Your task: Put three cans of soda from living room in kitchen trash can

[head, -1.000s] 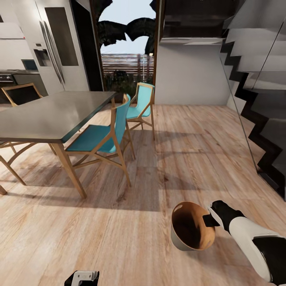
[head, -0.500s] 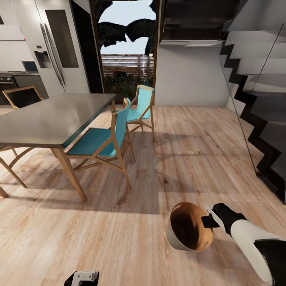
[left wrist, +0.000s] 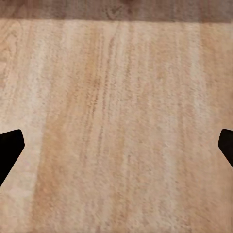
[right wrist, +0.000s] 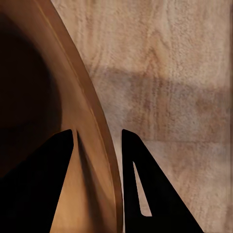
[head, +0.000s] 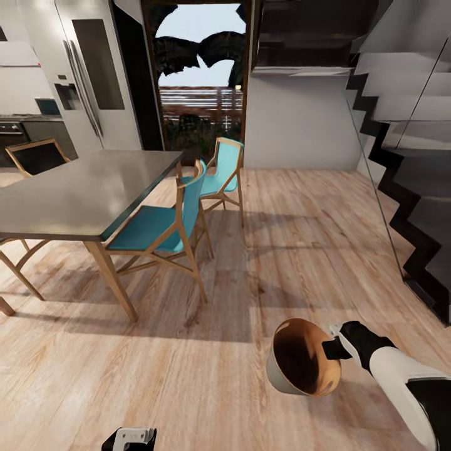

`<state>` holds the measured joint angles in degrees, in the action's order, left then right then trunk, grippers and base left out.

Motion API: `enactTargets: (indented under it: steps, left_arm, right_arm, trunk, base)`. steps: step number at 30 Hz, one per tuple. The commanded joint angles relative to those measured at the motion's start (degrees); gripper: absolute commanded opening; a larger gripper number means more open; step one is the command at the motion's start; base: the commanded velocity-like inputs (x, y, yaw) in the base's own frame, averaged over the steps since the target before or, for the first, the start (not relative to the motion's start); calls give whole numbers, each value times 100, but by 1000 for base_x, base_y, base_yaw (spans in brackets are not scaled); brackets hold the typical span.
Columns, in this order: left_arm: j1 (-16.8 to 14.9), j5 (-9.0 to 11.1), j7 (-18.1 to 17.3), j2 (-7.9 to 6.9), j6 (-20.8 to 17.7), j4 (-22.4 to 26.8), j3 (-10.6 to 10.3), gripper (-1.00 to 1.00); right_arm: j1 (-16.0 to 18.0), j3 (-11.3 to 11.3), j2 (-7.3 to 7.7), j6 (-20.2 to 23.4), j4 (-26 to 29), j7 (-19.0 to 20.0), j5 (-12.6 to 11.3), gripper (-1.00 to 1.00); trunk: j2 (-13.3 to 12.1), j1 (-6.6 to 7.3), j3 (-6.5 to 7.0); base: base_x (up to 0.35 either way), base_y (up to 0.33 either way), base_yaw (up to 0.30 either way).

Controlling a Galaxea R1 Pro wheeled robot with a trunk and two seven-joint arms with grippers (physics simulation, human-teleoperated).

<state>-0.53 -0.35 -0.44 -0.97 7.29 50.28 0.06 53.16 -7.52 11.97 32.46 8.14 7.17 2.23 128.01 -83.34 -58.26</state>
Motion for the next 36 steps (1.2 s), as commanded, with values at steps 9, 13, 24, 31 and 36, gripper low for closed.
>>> enactTargets:
  steps: [9, 13, 24, 31, 36]
  left_arm:
    - [0, 0, 0, 2, 0, -34, -5, 100]
    - [0, 6, 0, 6, 0, -99, -6, 100]
    - [0, 9, 0, 8, 0, -135, -6, 100]
    - [0, 7, 0, 9, 0, -140, -6, 100]
    - [-1, 7, 0, 8, 0, -138, -6, 100]
  right_arm:
    - [-37, 59, 11, -241, 1, 28, -73, -100]
    - [-61, 64, 10, -320, 3, 29, -81, -100]
    - [-86, 84, 15, -595, 5, 37, -100, -100]
    - [-86, 90, 20, -634, 2, 110, -103, -100]
    - [-87, 92, 23, -667, 3, 326, -100, -100]
  trunk:
    - [-362, 199, 163]
    - [-523, 286, 234]
    - [-964, 528, 432]
    - [-1245, 682, 557]
    - [-1445, 792, 647]
  base:
    - [0, 0, 0]
    - [0, 0, 0]
    - [0, 0, 0]
    - [0, 0, 0]
    - [0, 0, 0]
